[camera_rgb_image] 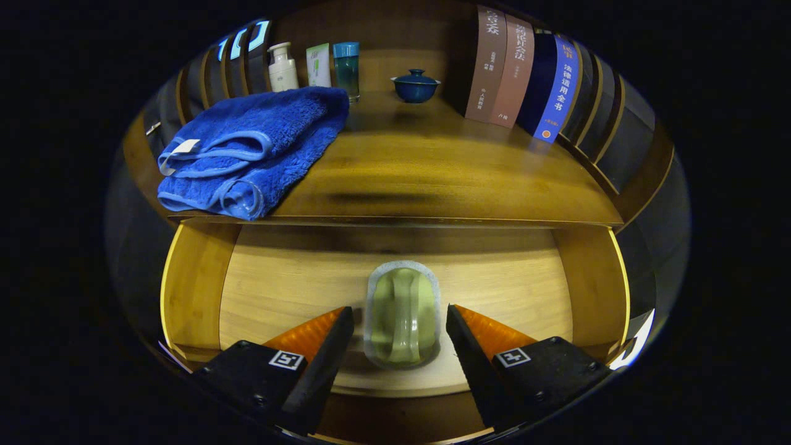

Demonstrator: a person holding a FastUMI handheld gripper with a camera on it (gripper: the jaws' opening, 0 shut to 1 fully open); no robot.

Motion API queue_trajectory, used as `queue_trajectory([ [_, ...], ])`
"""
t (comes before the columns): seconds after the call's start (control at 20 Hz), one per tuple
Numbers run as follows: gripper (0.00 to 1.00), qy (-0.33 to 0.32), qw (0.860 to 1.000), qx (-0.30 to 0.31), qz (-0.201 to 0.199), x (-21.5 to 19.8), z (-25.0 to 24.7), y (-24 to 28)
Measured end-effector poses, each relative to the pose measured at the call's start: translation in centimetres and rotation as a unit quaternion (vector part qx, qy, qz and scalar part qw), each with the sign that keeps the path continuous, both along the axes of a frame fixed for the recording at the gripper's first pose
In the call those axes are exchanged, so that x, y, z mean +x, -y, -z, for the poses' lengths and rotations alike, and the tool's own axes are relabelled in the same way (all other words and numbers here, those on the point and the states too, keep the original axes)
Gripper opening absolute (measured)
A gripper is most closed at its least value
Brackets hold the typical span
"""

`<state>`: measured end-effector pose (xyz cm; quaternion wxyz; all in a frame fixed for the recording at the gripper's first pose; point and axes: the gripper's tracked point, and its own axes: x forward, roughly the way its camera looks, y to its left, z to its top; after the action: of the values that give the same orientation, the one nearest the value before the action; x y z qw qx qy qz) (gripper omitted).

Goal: Pull open the drawer, take out the items inside it, and place them on the countertop above the cabinet.

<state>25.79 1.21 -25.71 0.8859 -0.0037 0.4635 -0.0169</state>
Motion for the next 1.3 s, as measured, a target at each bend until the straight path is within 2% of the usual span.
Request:
queue_trajectory([
  [0.05, 0.96, 0.0, 1.0, 0.002, 0.0, 0.2, 0.0, 0.0],
  [0.3, 0.24, -0.006, 1.0, 0.006, 0.017, 0.5, 1.7, 0.6],
  [0.35, 0.24, -0.004, 1.0, 0.011, 0.014, 0.4, 1.4, 0.6],
  [0.4, 0.15, 0.0, 1.0, 0.019, 0.012, 0.4, 1.3, 0.4],
  [0.6, 0.15, 0.012, 0.999, 0.031, 0.014, -0.6, 0.5, 0.7],
  [1.05, 0.15, 0.08, 0.996, 0.026, 0.002, -5.8, -6.8, 0.6],
  [1.3, 0.15, 0.112, 0.993, 0.033, 0.0, -5.6, -11.6, 0.8],
])
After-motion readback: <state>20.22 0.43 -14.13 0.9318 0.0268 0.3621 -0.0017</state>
